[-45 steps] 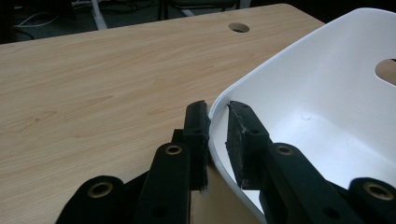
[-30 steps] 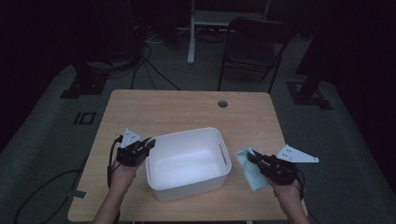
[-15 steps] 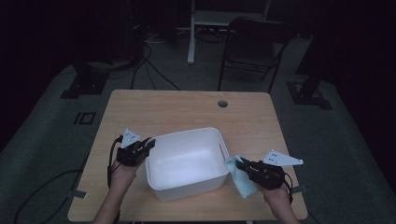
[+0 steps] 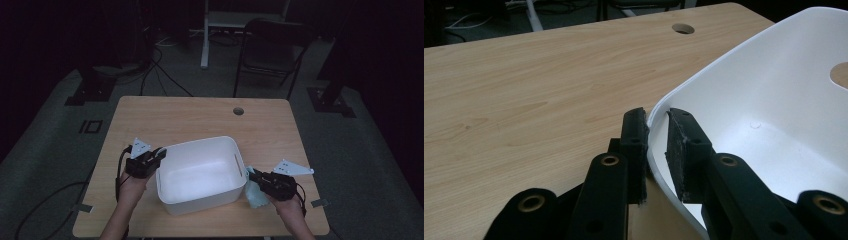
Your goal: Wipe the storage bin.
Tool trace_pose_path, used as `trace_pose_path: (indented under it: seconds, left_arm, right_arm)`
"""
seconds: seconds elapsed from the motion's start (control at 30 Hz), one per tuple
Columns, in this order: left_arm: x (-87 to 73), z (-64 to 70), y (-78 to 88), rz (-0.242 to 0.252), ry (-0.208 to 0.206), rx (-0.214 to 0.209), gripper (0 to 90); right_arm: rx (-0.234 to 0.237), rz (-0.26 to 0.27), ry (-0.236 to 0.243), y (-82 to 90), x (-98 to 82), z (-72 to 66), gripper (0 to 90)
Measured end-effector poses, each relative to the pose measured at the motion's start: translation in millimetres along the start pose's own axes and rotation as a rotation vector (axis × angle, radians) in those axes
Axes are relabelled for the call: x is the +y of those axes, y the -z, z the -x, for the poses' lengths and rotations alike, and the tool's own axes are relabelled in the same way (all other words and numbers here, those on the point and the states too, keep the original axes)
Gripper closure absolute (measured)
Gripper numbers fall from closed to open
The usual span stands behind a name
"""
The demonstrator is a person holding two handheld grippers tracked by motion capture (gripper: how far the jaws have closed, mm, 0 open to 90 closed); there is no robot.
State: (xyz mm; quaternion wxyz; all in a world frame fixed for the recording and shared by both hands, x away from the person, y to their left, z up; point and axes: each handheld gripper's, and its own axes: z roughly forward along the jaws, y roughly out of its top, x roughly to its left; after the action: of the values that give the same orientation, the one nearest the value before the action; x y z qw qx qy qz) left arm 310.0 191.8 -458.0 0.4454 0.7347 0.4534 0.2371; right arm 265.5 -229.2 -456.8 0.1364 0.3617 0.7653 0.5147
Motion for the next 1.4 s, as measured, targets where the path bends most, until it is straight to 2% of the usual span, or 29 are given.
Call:
trace_pose_path:
  seconds: [0.13,0.27,0.37,0.43,0.53,0.6,0.77,0.87,0.97,1.03,1.1,1.3,1.4]
  left_arm:
    - [0.0,0.2,-0.1,0.001,0.003,0.002,77.9]
    - [0.1,0.9,-0.7,0.002,0.001,0.002,77.9]
    - [0.1,0.9,-0.7,0.003,0.003,0.002,77.9]
    - [0.0,1.2,-0.9,0.002,0.003,-0.003,77.9]
    - [0.4,2.7,-1.6,0.002,0.0,-0.005,77.9]
    - [0.5,3.2,-1.7,0.001,0.0,-0.002,77.9]
    - [0.4,3.3,-1.9,0.004,0.005,0.0,77.9]
    - [0.3,2.9,-1.8,0.004,0.004,-0.003,77.8]
    - [0.3,2.1,-1.7,0.002,0.001,-0.009,77.8]
    - [0.6,2.6,-1.8,0.001,0.0,-0.007,77.9]
    - [0.9,2.9,-1.9,-0.002,-0.001,-0.004,78.0]
    - [0.5,2.3,-1.9,0.001,0.005,-0.007,77.8]
    - [0.3,1.5,-2.0,0.002,0.006,-0.014,77.8]
  right_arm:
    - [-0.004,0.0,-0.018,-2.5,-1.6,2.4,81.2]
    - [-0.044,-0.07,-0.02,-17.0,-8.2,2.0,81.4]
    - [-0.011,-0.074,-0.06,-20.7,-11.0,9.4,81.4]
    - [-0.006,-0.074,-0.062,-19.7,-8.2,11.6,81.2]
    - [0.014,-0.035,-0.07,-13.8,0.5,14.0,81.2]
    - [0.004,-0.047,-0.037,-15.2,3.5,13.4,81.3]
    - [0.015,-0.087,-0.067,-24.5,-3.7,18.3,81.4]
    - [0.028,-0.099,-0.067,-24.6,-2.3,21.9,81.3]
    - [0.033,-0.062,-0.071,-20.7,5.8,22.3,81.3]
    - [0.033,-0.072,-0.059,-21.4,10.6,22.0,81.3]
    - [0.042,-0.074,-0.074,-24.0,10.4,23.3,81.4]
    - [0.026,-0.1,-0.094,-34.3,2.3,27.7,81.4]
    - [0.021,-0.064,-0.089,-29.7,9.1,27.0,81.4]
